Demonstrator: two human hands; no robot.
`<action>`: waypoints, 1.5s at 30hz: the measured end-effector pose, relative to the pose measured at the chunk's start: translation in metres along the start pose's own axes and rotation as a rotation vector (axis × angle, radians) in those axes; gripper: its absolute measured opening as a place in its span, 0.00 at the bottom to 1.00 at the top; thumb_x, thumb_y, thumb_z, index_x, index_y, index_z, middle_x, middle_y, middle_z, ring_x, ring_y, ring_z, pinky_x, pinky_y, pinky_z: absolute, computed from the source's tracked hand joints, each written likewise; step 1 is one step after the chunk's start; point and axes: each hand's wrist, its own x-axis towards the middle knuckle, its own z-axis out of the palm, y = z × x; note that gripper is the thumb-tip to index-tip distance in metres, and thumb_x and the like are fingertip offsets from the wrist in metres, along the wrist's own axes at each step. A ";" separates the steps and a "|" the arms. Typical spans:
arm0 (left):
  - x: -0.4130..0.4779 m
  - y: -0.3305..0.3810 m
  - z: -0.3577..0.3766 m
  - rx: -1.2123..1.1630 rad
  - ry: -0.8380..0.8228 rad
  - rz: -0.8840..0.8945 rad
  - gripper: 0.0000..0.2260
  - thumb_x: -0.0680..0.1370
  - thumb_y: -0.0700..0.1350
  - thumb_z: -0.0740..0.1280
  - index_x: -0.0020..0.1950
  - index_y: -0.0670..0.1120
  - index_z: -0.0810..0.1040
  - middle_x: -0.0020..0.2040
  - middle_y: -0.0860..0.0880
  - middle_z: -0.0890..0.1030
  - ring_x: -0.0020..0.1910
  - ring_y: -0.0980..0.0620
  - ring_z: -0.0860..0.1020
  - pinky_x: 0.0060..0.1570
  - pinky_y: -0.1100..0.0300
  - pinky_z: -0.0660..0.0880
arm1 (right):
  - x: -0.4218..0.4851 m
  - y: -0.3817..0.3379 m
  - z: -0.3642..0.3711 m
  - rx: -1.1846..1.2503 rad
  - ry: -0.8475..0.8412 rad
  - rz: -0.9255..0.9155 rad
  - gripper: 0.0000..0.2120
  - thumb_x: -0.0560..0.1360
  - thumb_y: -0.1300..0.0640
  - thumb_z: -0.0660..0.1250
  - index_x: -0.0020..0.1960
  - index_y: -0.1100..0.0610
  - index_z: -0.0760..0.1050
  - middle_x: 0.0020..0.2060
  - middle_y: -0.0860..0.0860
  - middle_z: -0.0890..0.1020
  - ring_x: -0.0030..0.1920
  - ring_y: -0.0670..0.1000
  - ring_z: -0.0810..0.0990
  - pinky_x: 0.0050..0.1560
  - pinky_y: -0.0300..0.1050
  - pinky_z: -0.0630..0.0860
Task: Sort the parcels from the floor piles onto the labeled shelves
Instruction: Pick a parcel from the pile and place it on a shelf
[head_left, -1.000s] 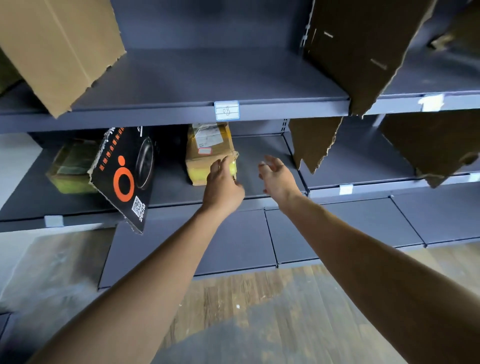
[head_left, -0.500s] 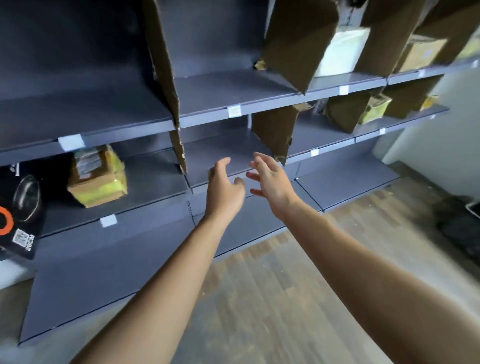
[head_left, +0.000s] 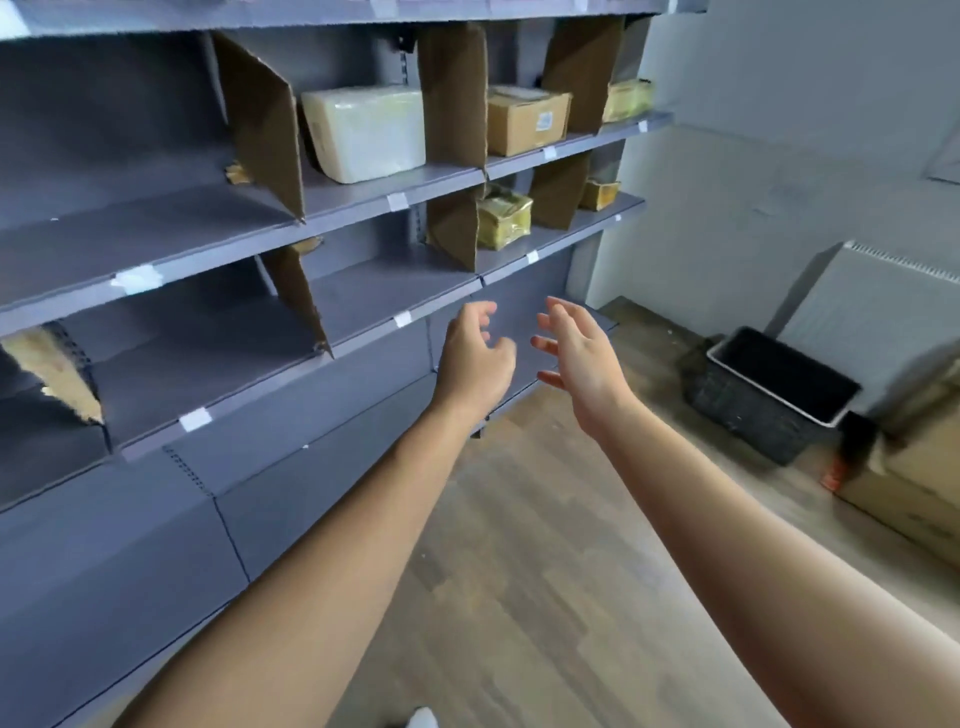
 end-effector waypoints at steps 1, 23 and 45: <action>0.005 0.007 0.022 -0.003 -0.034 0.002 0.19 0.79 0.37 0.60 0.70 0.46 0.69 0.69 0.46 0.71 0.64 0.51 0.73 0.57 0.62 0.66 | 0.008 0.002 -0.021 0.002 0.032 0.000 0.15 0.82 0.48 0.54 0.67 0.47 0.71 0.59 0.45 0.78 0.56 0.46 0.79 0.56 0.51 0.76; 0.150 0.179 0.557 -0.158 -0.686 0.172 0.13 0.78 0.36 0.63 0.61 0.46 0.75 0.58 0.48 0.77 0.53 0.53 0.76 0.61 0.48 0.75 | 0.207 0.040 -0.517 -0.099 0.702 0.049 0.18 0.83 0.48 0.55 0.71 0.50 0.69 0.61 0.47 0.78 0.57 0.45 0.78 0.64 0.53 0.74; 0.156 0.358 1.045 -0.103 -0.890 0.175 0.11 0.81 0.40 0.61 0.63 0.47 0.74 0.59 0.49 0.77 0.57 0.52 0.75 0.60 0.52 0.76 | 0.341 0.079 -1.011 -0.153 0.851 0.037 0.17 0.83 0.47 0.55 0.70 0.47 0.69 0.60 0.47 0.78 0.61 0.48 0.77 0.66 0.55 0.72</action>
